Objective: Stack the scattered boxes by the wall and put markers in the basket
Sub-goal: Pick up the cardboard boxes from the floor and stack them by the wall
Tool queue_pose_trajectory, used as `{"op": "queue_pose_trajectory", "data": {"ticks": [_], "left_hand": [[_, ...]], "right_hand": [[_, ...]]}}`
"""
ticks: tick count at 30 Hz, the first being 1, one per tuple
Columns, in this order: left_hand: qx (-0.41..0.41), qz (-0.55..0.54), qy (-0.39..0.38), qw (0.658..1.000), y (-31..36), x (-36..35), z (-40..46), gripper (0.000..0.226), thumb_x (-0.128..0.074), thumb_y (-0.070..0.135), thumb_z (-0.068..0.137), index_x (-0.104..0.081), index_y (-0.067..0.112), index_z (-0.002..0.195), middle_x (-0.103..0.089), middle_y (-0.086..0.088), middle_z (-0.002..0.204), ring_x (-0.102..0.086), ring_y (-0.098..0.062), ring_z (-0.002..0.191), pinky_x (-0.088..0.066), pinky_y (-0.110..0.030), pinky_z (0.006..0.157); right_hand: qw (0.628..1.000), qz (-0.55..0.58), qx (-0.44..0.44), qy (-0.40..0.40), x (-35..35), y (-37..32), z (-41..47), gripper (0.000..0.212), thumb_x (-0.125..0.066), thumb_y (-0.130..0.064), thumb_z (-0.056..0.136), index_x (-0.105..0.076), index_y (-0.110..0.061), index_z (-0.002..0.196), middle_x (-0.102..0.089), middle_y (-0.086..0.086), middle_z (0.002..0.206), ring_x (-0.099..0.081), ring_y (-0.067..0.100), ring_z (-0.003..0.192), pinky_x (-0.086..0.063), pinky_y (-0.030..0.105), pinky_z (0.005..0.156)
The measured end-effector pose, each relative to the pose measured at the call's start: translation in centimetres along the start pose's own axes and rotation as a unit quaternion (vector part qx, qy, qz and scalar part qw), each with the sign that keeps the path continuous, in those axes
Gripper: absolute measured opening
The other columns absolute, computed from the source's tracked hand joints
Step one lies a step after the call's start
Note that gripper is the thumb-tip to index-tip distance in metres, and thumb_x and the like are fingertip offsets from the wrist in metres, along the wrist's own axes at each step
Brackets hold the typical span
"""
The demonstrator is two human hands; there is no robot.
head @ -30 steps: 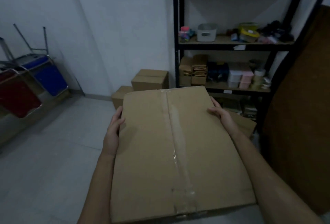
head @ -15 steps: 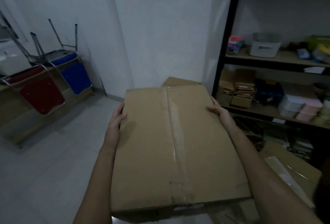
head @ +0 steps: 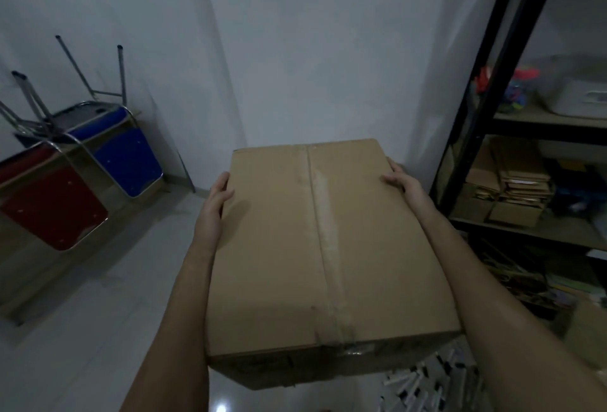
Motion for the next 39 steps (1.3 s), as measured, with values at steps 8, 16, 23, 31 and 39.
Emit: {"op": "queue_pose_trajectory", "data": {"ticks": [8, 16, 23, 31, 39], "left_hand": [[0.028, -0.035, 0.004, 0.999, -1.3, 2.9, 16.2, 0.051, -0.039, 0.019, 0.1, -0.033, 0.018, 0.151, -0.038, 0.0, 0.152, -0.039, -0.018, 0.137, -0.03, -0.04, 0.117], [0.042, -0.062, -0.007, 0.997, -3.6, 6.7, 29.9, 0.051, -0.039, 0.017, 0.1, -0.034, 0.017, 0.151, -0.041, 0.001, 0.151, -0.043, -0.018, 0.135, -0.035, -0.038, 0.113], [0.052, -0.02, -0.062, 0.996, -9.5, 13.3, 43.8, 0.05, -0.037, 0.012, 0.1, -0.033, 0.009, 0.15, -0.038, -0.007, 0.154, -0.035, -0.023, 0.142, -0.023, -0.047, 0.121], [0.107, -0.004, -0.098, 0.989, -19.3, 20.5, 57.6, 0.05, -0.038, 0.01, 0.097, -0.037, 0.005, 0.147, -0.041, -0.018, 0.151, -0.036, -0.035, 0.141, -0.021, -0.056, 0.119], [0.123, -0.024, -0.044, 0.991, -29.4, 21.3, 64.9, 0.05, -0.039, 0.009, 0.099, -0.035, 0.007, 0.149, -0.043, -0.01, 0.151, -0.039, -0.025, 0.14, -0.029, -0.043, 0.118]], "right_hand": [[1.0, -0.013, 0.001, 0.018, -5.6, 0.5, 15.8, 0.056, -0.038, -0.004, 0.093, -0.039, -0.015, 0.148, -0.06, 0.009, 0.125, -0.064, 0.017, 0.088, -0.054, 0.022, 0.067], [0.998, -0.048, -0.011, 0.031, -10.8, 2.7, 28.6, 0.059, -0.042, -0.005, 0.093, -0.036, -0.015, 0.151, -0.057, 0.011, 0.132, -0.063, 0.017, 0.09, -0.052, 0.026, 0.07], [0.994, -0.085, -0.036, 0.065, -17.6, 8.2, 39.2, 0.059, -0.04, 0.0, 0.096, -0.029, -0.013, 0.152, -0.052, 0.013, 0.133, -0.06, 0.02, 0.093, -0.051, 0.023, 0.07], [0.984, -0.115, -0.089, 0.105, -23.0, 18.6, 50.0, 0.06, -0.051, -0.007, 0.093, -0.037, -0.018, 0.151, -0.054, 0.009, 0.142, -0.056, 0.026, 0.123, -0.044, 0.039, 0.103], [0.974, -0.168, -0.141, 0.065, -23.0, 25.9, 59.3, 0.062, -0.05, -0.016, 0.099, -0.027, -0.025, 0.155, -0.05, 0.001, 0.144, -0.059, 0.016, 0.115, -0.051, 0.018, 0.079]]}}
Point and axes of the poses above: each hand's wrist, its own z-axis towards the middle knuckle, its own x-axis out of the back of the hand, y = z × x, the point moved 3 cm from there along z, towards the middle knuckle
